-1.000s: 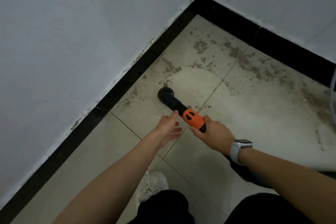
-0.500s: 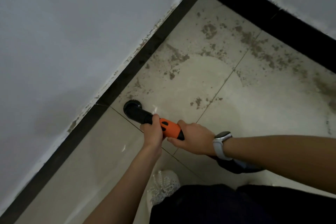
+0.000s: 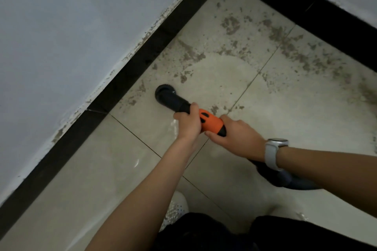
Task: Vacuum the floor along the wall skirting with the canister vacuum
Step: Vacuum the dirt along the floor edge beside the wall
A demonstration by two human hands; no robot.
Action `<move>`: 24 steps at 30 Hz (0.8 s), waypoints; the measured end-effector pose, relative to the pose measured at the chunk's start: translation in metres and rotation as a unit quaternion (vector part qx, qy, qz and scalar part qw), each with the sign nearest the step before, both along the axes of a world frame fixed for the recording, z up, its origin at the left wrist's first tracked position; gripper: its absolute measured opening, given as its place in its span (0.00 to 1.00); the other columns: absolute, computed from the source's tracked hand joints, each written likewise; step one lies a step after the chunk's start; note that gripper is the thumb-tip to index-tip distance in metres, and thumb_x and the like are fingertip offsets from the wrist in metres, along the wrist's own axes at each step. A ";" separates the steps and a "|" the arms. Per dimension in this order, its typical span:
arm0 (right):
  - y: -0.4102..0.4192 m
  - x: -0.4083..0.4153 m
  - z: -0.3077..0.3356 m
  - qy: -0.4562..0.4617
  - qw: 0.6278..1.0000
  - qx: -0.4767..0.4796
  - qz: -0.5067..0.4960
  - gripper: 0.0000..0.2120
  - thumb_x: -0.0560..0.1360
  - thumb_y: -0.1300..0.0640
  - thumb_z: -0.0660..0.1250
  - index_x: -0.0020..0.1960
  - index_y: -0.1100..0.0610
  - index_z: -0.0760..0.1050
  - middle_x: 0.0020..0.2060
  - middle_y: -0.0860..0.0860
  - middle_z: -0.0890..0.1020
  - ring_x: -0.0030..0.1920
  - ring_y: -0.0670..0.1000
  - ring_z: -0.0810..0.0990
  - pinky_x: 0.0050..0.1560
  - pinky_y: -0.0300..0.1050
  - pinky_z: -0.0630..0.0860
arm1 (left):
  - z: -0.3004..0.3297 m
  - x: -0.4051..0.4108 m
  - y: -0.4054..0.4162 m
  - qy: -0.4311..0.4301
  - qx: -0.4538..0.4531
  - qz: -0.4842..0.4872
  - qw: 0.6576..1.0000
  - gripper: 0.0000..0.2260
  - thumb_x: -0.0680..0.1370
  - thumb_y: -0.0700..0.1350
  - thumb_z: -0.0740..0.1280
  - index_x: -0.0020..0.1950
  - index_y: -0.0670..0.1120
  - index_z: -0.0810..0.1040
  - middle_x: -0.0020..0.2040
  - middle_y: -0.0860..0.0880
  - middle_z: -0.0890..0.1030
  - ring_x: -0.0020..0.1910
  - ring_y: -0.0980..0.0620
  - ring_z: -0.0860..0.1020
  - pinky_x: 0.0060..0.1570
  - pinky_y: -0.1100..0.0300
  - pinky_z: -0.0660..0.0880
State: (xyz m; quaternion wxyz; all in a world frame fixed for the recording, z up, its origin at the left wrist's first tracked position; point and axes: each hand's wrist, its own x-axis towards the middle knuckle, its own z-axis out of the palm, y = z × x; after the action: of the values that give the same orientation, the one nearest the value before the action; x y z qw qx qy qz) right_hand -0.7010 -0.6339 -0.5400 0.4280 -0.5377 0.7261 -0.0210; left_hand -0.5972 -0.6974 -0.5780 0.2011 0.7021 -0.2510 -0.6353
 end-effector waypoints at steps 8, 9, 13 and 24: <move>-0.001 -0.040 -0.005 0.053 0.993 -0.035 -0.104 0.19 0.75 0.40 0.62 0.50 0.55 0.66 0.32 0.48 0.72 0.33 0.52 0.74 0.35 0.46 0.70 | -0.001 -0.059 -0.023 0.043 -0.006 -0.114 0.993 0.25 0.80 0.51 0.59 0.69 0.38 0.54 0.60 0.38 0.74 0.58 0.40 0.76 0.61 0.44 0.73; -0.003 -0.040 -0.005 0.056 0.992 -0.038 -0.107 0.19 0.75 0.40 0.62 0.50 0.55 0.66 0.32 0.48 0.72 0.32 0.51 0.73 0.34 0.46 0.69 | 0.000 -0.060 -0.026 0.047 -0.006 -0.117 0.992 0.24 0.80 0.51 0.59 0.68 0.38 0.54 0.59 0.38 0.75 0.58 0.41 0.76 0.61 0.44 0.73; -0.007 -0.028 -0.001 0.042 0.994 -0.044 -0.092 0.18 0.75 0.40 0.62 0.50 0.55 0.66 0.34 0.49 0.73 0.33 0.51 0.73 0.33 0.45 0.68 | 0.010 -0.048 -0.026 0.039 -0.011 -0.081 0.996 0.24 0.80 0.49 0.59 0.69 0.38 0.55 0.58 0.38 0.75 0.56 0.41 0.77 0.59 0.45 0.75; -0.013 0.077 -0.003 -0.010 0.985 -0.030 0.168 0.20 0.76 0.38 0.60 0.54 0.55 0.65 0.38 0.50 0.75 0.34 0.52 0.72 0.34 0.44 0.67 | 0.005 0.091 0.019 -0.024 -0.019 0.162 0.986 0.23 0.81 0.48 0.59 0.70 0.36 0.61 0.40 0.48 0.72 0.38 0.52 0.73 0.39 0.56 0.72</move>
State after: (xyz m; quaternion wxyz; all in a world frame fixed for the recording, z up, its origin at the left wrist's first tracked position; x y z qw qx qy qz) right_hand -0.6238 -0.6473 -0.5434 0.4164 -0.6645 0.6201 0.0239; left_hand -0.5057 -0.6785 -0.5727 0.3085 0.7449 -0.1502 -0.5721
